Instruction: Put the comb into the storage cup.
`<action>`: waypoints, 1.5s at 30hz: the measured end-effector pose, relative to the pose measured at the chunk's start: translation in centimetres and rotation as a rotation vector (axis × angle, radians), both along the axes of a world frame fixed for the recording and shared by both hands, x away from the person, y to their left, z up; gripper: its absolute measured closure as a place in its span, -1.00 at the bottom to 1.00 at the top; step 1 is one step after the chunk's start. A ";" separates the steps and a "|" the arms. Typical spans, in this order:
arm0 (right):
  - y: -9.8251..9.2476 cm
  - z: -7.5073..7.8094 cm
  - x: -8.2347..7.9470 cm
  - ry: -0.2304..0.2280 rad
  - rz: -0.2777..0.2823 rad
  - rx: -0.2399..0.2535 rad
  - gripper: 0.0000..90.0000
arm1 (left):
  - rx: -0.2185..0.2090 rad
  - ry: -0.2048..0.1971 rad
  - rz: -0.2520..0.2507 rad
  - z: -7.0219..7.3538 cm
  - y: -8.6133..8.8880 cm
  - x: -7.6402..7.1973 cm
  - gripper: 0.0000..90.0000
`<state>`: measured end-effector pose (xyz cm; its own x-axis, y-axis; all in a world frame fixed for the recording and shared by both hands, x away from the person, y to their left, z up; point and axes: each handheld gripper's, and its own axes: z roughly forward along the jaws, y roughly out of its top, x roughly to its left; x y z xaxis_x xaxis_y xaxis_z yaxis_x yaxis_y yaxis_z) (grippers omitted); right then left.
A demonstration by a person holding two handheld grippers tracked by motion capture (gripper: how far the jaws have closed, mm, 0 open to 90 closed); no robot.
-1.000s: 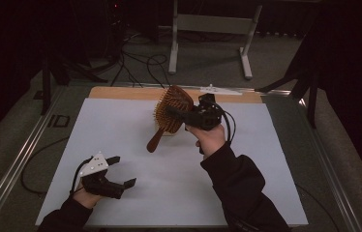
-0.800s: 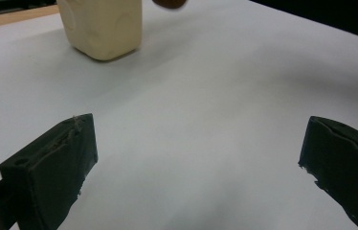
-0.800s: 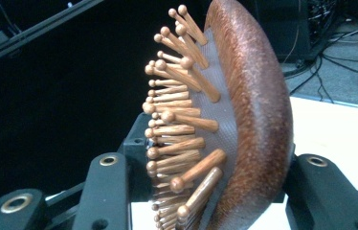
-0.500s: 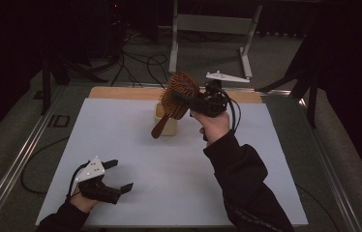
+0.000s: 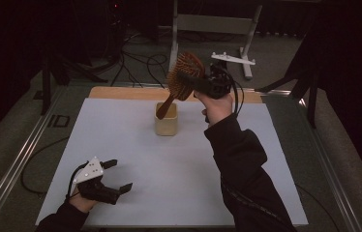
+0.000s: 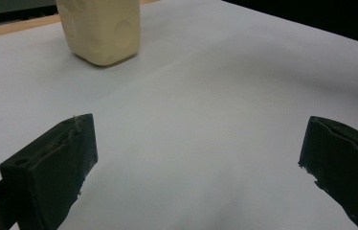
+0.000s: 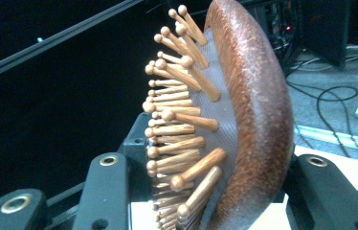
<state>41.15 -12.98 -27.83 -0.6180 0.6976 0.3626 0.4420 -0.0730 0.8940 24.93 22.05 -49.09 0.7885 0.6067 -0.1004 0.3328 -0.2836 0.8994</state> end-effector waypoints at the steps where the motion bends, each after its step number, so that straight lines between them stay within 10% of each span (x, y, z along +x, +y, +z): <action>1: 0.0 0.1 0.2 -0.002 -0.007 -0.004 0.15 | -0.002 -0.002 -0.003 0.0 0.0 0.0 -1.00; 45: 2.1 -6.7 6.4 0.084 -0.077 -0.085 0.14 | 0.009 -0.036 -0.038 0.0 -0.2 -0.2 -1.00</action>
